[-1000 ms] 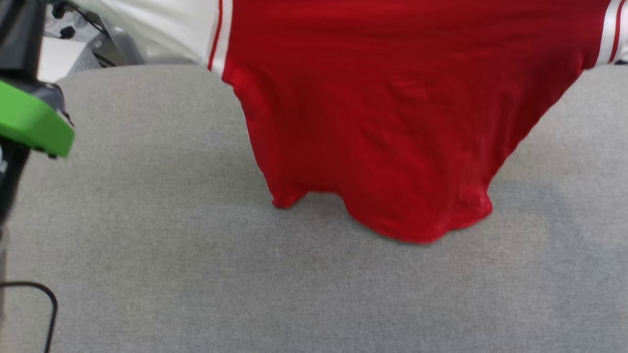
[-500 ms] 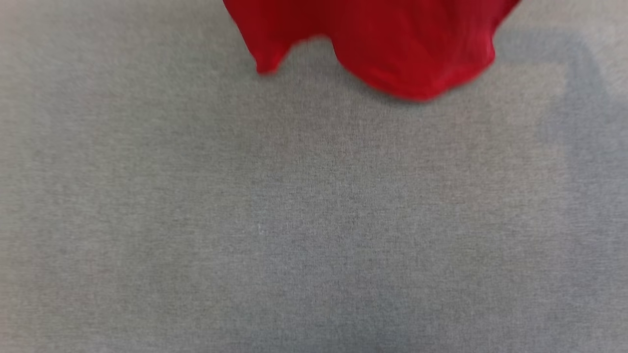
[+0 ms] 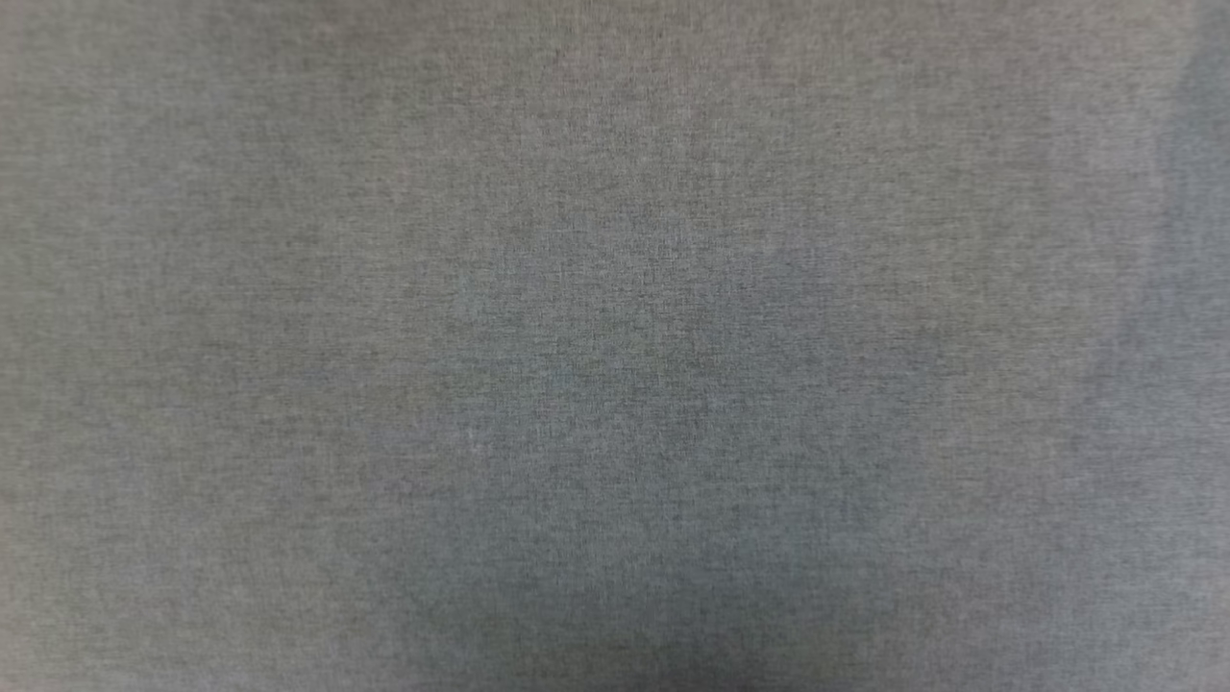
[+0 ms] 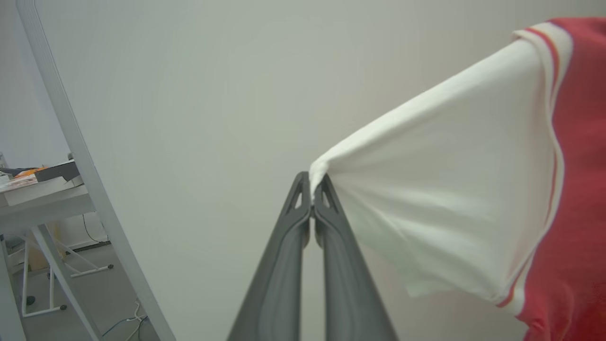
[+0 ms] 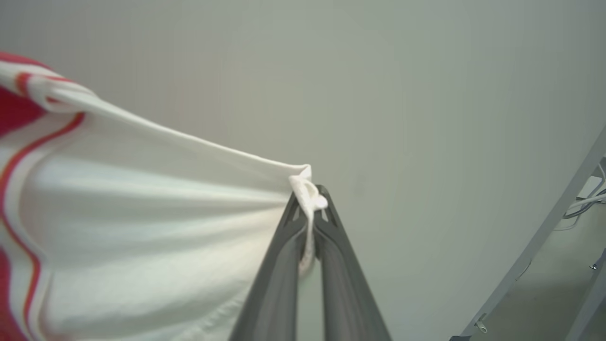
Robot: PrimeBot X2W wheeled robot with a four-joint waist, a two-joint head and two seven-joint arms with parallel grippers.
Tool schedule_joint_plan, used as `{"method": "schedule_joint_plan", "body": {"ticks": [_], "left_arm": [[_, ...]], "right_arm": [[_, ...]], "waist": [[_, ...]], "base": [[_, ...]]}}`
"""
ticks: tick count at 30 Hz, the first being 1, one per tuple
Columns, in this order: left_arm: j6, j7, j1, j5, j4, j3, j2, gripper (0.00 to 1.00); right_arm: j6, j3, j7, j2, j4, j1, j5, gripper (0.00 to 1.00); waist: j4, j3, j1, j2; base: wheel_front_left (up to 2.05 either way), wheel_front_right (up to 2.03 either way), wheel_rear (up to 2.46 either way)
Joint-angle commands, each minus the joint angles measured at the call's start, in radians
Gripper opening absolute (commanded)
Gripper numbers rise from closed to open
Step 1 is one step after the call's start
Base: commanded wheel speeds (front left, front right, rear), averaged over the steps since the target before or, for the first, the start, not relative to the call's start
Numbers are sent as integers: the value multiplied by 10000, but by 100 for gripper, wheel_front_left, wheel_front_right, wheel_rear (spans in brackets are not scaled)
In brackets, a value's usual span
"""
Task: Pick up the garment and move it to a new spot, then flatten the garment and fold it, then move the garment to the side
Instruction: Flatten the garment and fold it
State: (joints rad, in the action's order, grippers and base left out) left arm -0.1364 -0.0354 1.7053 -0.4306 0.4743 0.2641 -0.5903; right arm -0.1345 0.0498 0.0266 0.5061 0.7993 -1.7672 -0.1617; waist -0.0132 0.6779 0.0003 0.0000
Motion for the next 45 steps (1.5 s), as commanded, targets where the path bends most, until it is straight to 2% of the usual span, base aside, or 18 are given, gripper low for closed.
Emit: {"method": "schedule_joint_plan", "body": {"ticks": [1,7,13,19,26,28,29,35,39,45], "left_arm": [[61,277,183,-10,352,69,-13,0],[59,1226,-62,-337,1362,868,250,0],[59,2036,-1316,-891,1927,1487,428,0],[58,2511,-3473,-1661,1861,2240,580,0],[58,2779,-6372,-2322,1490,2667,586,0],[69,2795,-7188,-2462,1370,2762,601,0],[135,2740,-8398,-2666,1142,2924,600,0],[367,2316,-10462,-3019,686,3247,406,0],[614,2225,-11455,-3097,486,3375,193,0],[861,2103,-12693,-3360,98,3481,8,0]], "right_arm": [[38,-153,-248,18,302,-155,191,0],[38,-129,-1089,-481,1363,-83,541,0],[38,338,-1724,-820,2038,849,306,0],[38,1090,-2151,-887,2417,2315,-103,0],[38,2126,-2193,-787,2102,4951,-1660,0],[38,2412,-2083,-653,1778,5839,-2320,0],[38,2977,-1734,-305,1083,7278,-3335,0],[38,3780,-831,714,-403,9867,-5149,0],[38,3839,-473,1355,-836,11101,-5794,0],[38,3806,264,1752,-1236,12623,-6540,0]], "waist": [[69,371,-3,0],[128,417,-3,0],[163,-71,-3,0],[269,-956,-3,0],[461,-2327,-3,0],[502,-2723,-3,0],[551,-3298,-3,0],[562,-4294,-3,0],[581,-4881,-3,0],[627,-5765,-3,0]], "base": [[0,0,0],[0,0,0],[0,0,0],[0,0,0],[0,0,0],[0,0,0],[0,0,0],[0,0,0],[0,0,0],[0,0,0]]}}
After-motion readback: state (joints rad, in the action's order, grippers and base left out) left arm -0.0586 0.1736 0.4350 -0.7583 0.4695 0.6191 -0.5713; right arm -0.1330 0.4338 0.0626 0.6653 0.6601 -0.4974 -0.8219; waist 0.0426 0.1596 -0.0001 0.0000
